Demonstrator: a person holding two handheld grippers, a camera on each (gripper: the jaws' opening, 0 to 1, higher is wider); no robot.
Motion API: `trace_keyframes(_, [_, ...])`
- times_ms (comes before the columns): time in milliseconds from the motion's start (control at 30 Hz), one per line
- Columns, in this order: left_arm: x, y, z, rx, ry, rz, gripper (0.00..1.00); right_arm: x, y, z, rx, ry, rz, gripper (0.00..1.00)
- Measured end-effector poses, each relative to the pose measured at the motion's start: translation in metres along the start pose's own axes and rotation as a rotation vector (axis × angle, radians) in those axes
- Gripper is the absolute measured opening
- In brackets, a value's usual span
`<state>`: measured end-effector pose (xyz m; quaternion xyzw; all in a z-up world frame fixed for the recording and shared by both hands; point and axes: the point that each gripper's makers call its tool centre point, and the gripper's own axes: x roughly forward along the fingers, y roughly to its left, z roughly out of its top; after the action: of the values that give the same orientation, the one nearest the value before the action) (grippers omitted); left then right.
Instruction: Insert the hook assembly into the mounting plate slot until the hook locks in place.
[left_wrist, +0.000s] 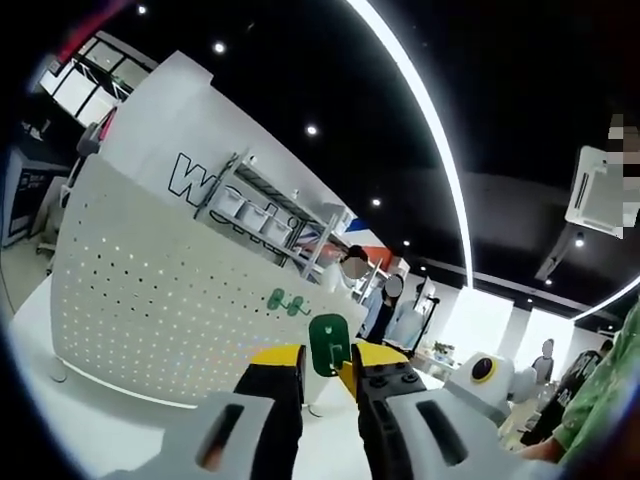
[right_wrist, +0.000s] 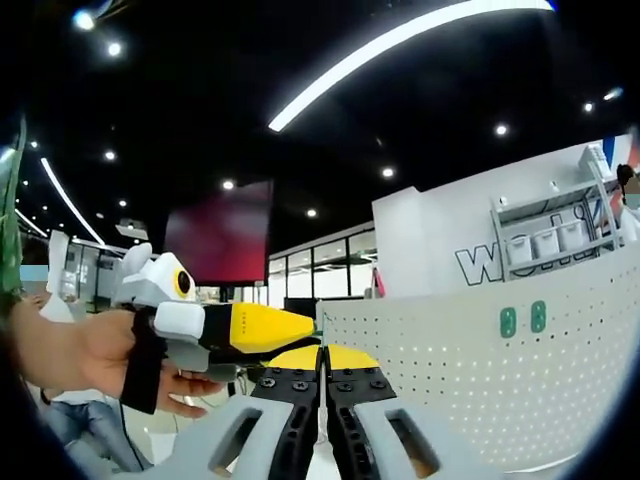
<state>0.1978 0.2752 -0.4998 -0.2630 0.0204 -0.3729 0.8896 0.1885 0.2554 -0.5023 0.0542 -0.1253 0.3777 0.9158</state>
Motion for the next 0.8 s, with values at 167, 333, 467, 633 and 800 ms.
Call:
trace_keyframes(167, [0.0006,-0.0001,0.0000,-0.016,-0.005,-0.005,0.16,0.0006,0.0003,-0.0004,0.001,-0.002,0.001,0.00])
trace_keyframes(333, [0.0019,0.0004,0.0009,-0.033,-0.011,-0.008,0.15,0.0009,-0.0006,0.0007,0.001,-0.008,-0.001,0.00])
trace_keyframes(467, [0.0029,0.0010,0.0012,-0.055,-0.017,-0.011,0.14,0.0011,-0.0010,0.0016,0.001,-0.011,-0.001,0.00])
trace_keyframes(633, [0.0027,0.0008,0.0008,-0.067,-0.020,-0.009,0.12,0.0009,-0.0011,0.0015,0.002,-0.016,-0.004,0.00])
trace_keyframes(800, [0.0032,0.0001,0.0008,-0.079,-0.024,-0.011,0.09,0.0007,-0.0006,0.0012,-0.002,-0.019,-0.007,0.00])
